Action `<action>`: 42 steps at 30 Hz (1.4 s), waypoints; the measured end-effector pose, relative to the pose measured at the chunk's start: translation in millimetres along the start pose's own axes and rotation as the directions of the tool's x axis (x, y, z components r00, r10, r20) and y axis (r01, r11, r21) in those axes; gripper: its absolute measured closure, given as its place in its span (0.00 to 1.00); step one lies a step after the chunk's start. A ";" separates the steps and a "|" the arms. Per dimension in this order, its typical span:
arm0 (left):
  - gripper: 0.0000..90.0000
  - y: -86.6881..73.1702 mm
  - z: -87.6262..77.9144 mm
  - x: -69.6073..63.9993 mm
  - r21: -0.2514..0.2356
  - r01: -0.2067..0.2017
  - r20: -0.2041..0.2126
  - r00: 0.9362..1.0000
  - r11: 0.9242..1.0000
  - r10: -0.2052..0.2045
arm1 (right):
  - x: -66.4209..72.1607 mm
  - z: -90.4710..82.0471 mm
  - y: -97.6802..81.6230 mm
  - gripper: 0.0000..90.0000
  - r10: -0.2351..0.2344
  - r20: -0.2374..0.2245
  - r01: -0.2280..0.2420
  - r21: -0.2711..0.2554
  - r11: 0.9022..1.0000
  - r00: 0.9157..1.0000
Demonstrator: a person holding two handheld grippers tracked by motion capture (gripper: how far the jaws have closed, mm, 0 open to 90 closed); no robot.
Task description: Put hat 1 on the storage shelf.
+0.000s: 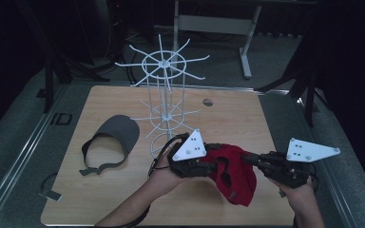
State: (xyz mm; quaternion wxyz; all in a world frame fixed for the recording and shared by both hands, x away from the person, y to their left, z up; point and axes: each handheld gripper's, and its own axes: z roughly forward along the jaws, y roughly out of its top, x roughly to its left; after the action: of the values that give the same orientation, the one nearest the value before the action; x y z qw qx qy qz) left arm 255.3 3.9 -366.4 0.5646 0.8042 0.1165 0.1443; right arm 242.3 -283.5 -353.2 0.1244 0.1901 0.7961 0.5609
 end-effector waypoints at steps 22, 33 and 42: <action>0.52 -14.4 -41.2 12.9 -0.039 0.063 -0.152 0.986 0.997 -0.068 | -5.8 -17.7 9.5 0.98 0.074 0.031 -0.072 -0.061 0.996 0.997; 0.48 -46.1 -64.4 7.1 -0.031 0.095 -0.164 0.982 0.995 -0.099 | -12.1 -26.9 19.6 0.98 0.094 0.125 -0.086 -0.070 0.994 0.988; 0.44 -80.4 -78.7 -0.9 -0.003 0.153 -0.149 0.977 0.988 -0.152 | -21.4 -28.6 34.6 0.98 0.113 0.164 -0.097 -0.104 0.990 0.980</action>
State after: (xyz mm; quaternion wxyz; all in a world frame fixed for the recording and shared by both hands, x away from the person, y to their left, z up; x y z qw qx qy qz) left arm 223.9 99.4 -417.0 0.5605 0.7822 0.2202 0.1598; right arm 255.3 -306.8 -311.2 0.1707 0.2728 0.7439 0.5857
